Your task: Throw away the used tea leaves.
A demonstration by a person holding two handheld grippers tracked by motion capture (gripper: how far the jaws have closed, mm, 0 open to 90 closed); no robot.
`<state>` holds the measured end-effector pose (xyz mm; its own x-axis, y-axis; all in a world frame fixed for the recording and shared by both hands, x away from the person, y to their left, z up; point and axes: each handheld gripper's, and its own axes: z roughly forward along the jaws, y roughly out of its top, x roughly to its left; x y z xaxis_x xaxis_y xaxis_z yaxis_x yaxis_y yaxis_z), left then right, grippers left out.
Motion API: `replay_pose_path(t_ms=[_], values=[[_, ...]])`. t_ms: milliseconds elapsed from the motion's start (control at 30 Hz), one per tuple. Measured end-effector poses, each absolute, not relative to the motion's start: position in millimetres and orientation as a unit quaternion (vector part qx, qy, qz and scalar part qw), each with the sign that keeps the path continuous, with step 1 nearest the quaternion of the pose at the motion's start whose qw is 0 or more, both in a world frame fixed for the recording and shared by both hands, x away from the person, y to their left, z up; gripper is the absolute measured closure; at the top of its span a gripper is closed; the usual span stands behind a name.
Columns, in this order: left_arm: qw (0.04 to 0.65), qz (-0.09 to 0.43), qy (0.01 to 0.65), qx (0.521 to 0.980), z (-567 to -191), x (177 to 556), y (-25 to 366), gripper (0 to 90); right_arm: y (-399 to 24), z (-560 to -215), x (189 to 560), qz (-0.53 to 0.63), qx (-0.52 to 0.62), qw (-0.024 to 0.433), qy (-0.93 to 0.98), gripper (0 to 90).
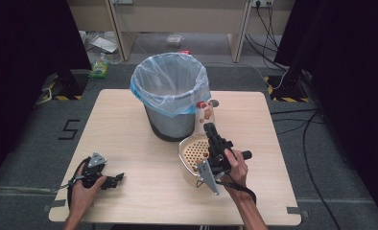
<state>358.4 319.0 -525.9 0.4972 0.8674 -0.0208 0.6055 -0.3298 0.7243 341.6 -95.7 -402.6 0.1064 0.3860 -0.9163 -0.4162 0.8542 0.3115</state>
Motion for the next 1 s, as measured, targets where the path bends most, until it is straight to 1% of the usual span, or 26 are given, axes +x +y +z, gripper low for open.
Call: replay_pose_path(t_ms=[67, 100, 167, 333, 400, 467, 533, 567, 767, 800, 833, 867, 1000], values=[[0.346, 0.190, 0.464, 0.793, -526, 358, 319, 0.0, -97, -407, 345, 0.279, 0.005, 0.734, 0.619, 87.6], [0.346, 0.189, 0.464, 0.793, -526, 358, 319, 0.0, -95, -406, 343, 0.271, -0.015, 0.739, 0.616, 87.6], [0.346, 0.189, 0.464, 0.793, -526, 358, 319, 0.0, -94, -407, 344, 0.273, -0.005, 0.737, 0.618, 87.6], [0.346, 0.189, 0.464, 0.793, -526, 358, 319, 0.0, -93, -404, 339, 0.266, -0.027, 0.751, 0.604, 87.6], [0.346, 0.189, 0.465, 0.793, -526, 358, 319, 0.0, -94, -409, 345, 0.261, -0.007, 0.740, 0.620, 87.5], [0.345, 0.189, 0.464, 0.794, -526, 358, 319, 0.0, -92, -409, 342, 0.251, -0.035, 0.748, 0.614, 87.6], [0.346, 0.189, 0.464, 0.793, -526, 358, 319, 0.0, -93, -410, 346, 0.258, -0.013, 0.742, 0.618, 87.6], [0.345, 0.189, 0.464, 0.794, -526, 358, 319, 0.0, -94, -408, 343, 0.256, -0.026, 0.748, 0.611, 87.6], [0.346, 0.189, 0.464, 0.793, -526, 358, 319, 0.0, -96, -409, 345, 0.252, -0.017, 0.740, 0.624, 87.5], [0.345, 0.190, 0.464, 0.794, -526, 358, 319, 0.0, -98, -406, 347, 0.269, 0.008, 0.725, 0.633, 87.4], [0.345, 0.190, 0.464, 0.794, -526, 358, 319, 0.0, -98, -406, 347, 0.269, 0.008, 0.725, 0.633, 87.4], [0.345, 0.189, 0.464, 0.794, -526, 358, 319, 0.0, -103, -400, 351, 0.296, 0.048, 0.703, 0.645, 87.4], [0.345, 0.189, 0.464, 0.794, -526, 358, 319, 0.0, -116, -392, 359, 0.340, 0.116, 0.663, 0.657, 87.4]])
